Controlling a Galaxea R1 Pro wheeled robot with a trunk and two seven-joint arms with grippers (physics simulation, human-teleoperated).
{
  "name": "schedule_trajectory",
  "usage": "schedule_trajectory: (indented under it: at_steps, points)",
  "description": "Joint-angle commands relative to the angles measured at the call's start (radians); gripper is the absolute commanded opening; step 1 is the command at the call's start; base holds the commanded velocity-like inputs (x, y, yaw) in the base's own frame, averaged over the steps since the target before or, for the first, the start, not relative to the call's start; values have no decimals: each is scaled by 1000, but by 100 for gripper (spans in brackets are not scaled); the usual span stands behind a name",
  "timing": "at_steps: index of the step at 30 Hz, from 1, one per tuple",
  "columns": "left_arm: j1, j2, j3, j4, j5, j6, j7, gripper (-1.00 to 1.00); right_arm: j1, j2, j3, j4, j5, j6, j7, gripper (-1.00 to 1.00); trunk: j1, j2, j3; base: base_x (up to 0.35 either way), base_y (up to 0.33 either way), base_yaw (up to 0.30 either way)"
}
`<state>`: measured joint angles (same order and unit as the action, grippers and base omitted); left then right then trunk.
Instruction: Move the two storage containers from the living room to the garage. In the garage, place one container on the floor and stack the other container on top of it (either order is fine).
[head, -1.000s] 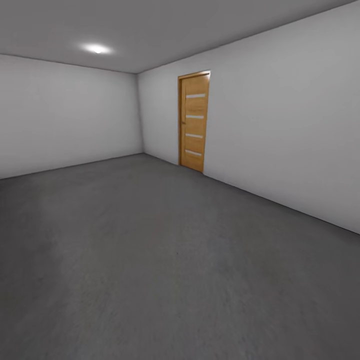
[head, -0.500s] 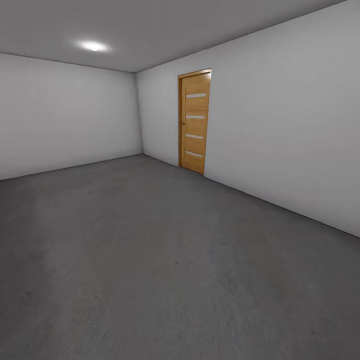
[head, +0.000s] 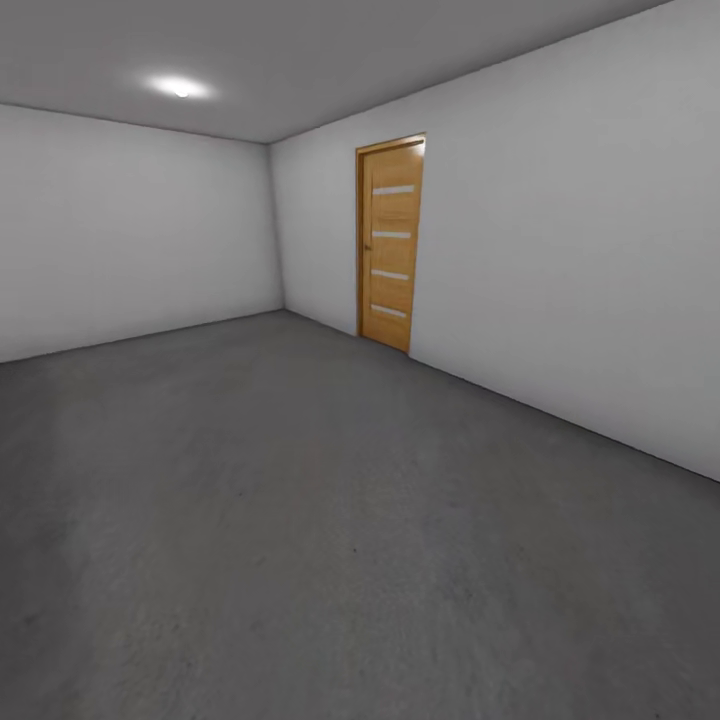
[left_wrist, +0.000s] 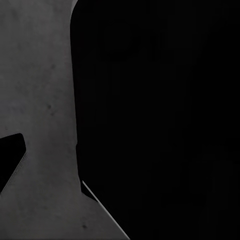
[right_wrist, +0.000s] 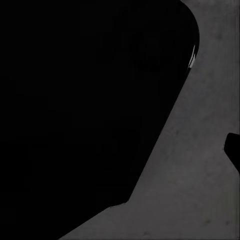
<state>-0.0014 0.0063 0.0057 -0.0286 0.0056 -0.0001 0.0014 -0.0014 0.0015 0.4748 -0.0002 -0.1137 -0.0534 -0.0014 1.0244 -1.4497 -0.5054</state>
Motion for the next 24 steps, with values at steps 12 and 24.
schedule_trajectory:
  at_steps: [12,24]
  points:
    - [0,0,0,-1,1,0,0,100,0,0,8,0,-11,-3,0,100,1,0,-1,319,0,0]
    - [0,0,0,-1,1,0,0,100,0,0,8,0,-11,-3,0,100,1,0,-1,319,0,0]
